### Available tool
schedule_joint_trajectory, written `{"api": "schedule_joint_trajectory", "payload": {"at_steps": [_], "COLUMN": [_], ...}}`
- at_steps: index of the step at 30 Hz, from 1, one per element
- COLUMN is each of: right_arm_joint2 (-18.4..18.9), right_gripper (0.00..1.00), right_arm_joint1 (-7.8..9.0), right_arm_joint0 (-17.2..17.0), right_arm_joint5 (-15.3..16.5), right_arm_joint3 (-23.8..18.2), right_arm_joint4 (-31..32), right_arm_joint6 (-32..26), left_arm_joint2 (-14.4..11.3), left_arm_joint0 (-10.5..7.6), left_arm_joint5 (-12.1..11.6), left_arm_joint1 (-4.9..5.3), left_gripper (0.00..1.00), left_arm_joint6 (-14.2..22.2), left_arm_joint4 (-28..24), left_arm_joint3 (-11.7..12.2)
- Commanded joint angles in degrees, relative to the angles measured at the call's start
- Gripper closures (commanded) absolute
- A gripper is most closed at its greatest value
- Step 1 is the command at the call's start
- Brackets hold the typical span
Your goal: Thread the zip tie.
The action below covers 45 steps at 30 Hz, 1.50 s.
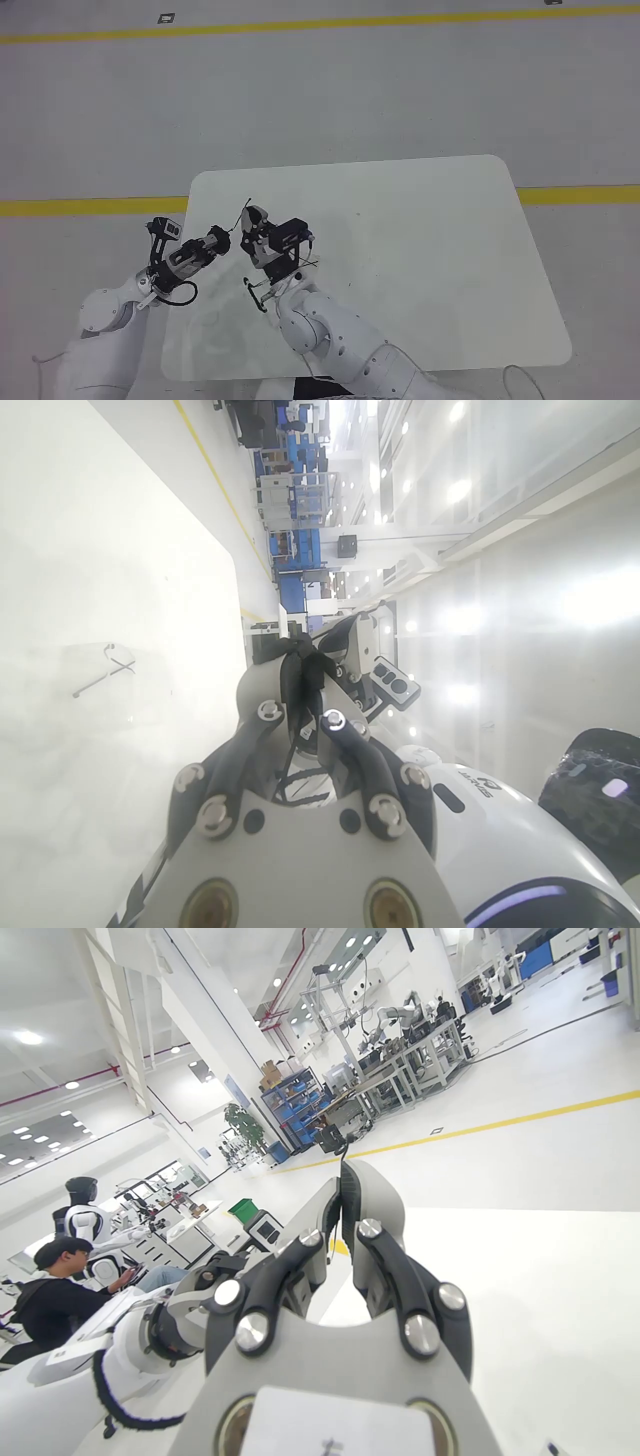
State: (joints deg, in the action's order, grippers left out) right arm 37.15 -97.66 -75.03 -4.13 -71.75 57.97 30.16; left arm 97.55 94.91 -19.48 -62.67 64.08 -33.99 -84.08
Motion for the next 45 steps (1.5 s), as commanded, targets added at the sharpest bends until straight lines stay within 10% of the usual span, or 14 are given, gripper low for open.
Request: {"api": "schedule_joint_trajectory", "payload": {"at_steps": [1, 45], "right_arm_joint2": [0.1, 0.6], "right_gripper": [1.00, 1.00], "right_arm_joint1": [0.07, 0.16], "right_arm_joint0": [-0.1, -0.4], "right_arm_joint5": [0.2, 1.9], "right_arm_joint3": [-0.3, -0.5], "right_arm_joint4": [0.1, -0.1], "right_arm_joint6": [0.1, 0.6], "left_arm_joint2": [0.0, 0.0], "left_arm_joint0": [0.00, 0.00], "left_arm_joint5": [0.0, 0.0], "left_arm_joint1": [0.00, 0.00], "left_gripper": [1.00, 1.00], "left_arm_joint6": [0.0, 0.0], "left_arm_joint4": [0.0, 0.0], "left_arm_joint3": [0.0, 0.0]}}
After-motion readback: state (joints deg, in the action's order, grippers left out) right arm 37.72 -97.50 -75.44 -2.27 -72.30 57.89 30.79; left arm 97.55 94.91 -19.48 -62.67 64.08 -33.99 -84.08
